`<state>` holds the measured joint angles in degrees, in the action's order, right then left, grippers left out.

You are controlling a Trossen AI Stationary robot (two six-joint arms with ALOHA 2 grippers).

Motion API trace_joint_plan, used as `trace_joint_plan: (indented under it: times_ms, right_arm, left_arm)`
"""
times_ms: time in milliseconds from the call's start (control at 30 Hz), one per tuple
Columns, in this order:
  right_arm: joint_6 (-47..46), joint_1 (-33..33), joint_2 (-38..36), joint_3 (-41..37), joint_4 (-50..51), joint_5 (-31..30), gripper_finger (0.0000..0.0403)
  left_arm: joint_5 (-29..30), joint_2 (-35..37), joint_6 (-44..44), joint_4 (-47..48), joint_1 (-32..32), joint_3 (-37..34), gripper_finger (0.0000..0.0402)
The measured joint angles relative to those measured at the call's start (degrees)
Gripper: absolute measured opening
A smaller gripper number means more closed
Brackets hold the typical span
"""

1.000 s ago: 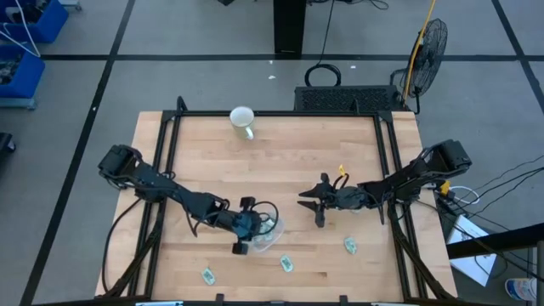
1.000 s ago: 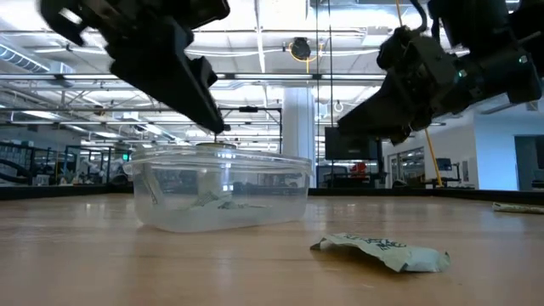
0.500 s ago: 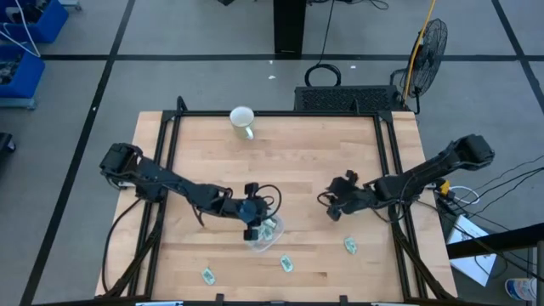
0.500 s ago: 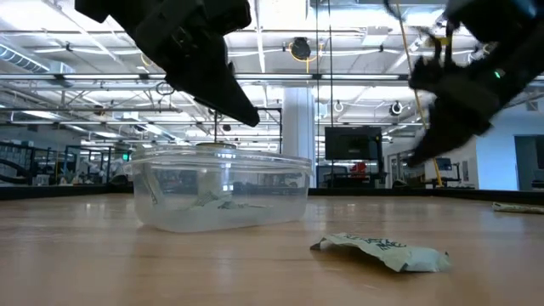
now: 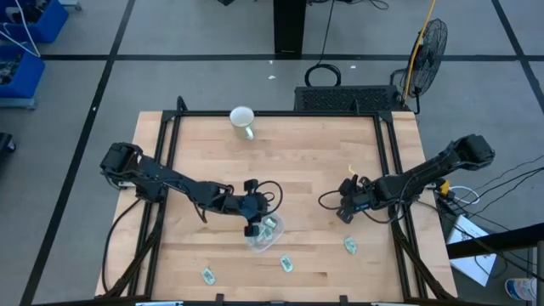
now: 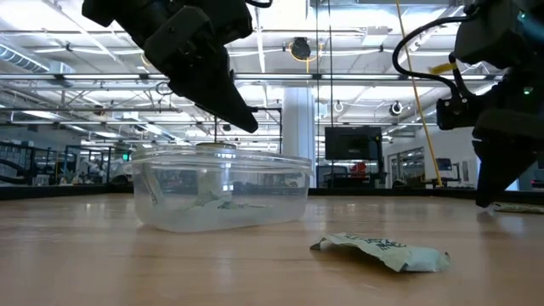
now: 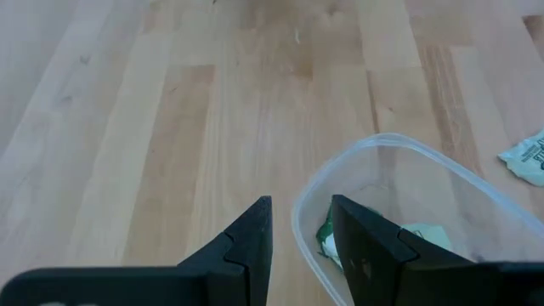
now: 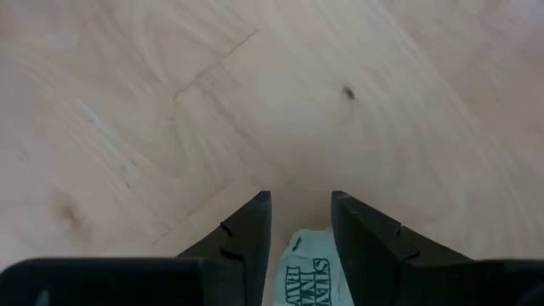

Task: Pick and place Stevia / Truvia into bins
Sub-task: Put the light green stevia packet into the transparent bin

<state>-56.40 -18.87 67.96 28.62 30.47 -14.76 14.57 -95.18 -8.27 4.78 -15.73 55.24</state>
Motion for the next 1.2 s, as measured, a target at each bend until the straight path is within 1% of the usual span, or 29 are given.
trace_joint_plan:
  times_ms: [200,367,433,467,567,667,1000,1100,1200]
  right_arm:
    - [0.69,0.0,0.0,0.0,0.47,-0.24,0.0116]
    - [2.95,0.0,0.0,0.0,2.94,-5.55,0.0116]
    - [2.0,0.01,0.0,0.0,4.15,-5.9,0.0116]
    - [0.97,0.0,0.0,0.0,4.62,-5.27,0.0116]
    - [-3.97,0.01,0.0,0.01,6.01,-0.43,0.0116]
    - [-7.17,0.0,-0.04,0.08,6.92,0.73,0.0116]
    - [-7.36,0.0,-0.04,0.09,6.98,1.07,0.0116]
    - [-4.64,0.0,-0.01,0.07,6.36,0.26,0.0116]
    - [-0.84,0.0,0.02,-0.02,3.68,0.03,0.0116]
  left_arm:
    - [-0.04,0.0,-0.2,0.17,-0.13,0.0,0.0129]
    - [-0.04,0.0,-0.17,0.17,-0.13,0.0,0.0129]
    - [-0.04,0.0,-0.26,0.15,-0.13,0.0,0.0129]
    - [-0.04,0.0,-0.58,0.15,-0.13,0.0,0.0129]
    - [-0.04,0.0,-1.11,0.15,-0.13,0.0,0.0129]
    - [-0.07,0.0,-1.13,0.15,-0.13,0.0,0.0129]
    - [-0.07,0.0,-1.51,0.15,-0.13,0.0,0.0129]
    - [-0.09,0.0,-1.5,0.15,-0.11,0.0,0.0129]
    - [-0.09,0.0,-1.53,0.15,-0.11,0.0,0.0129]
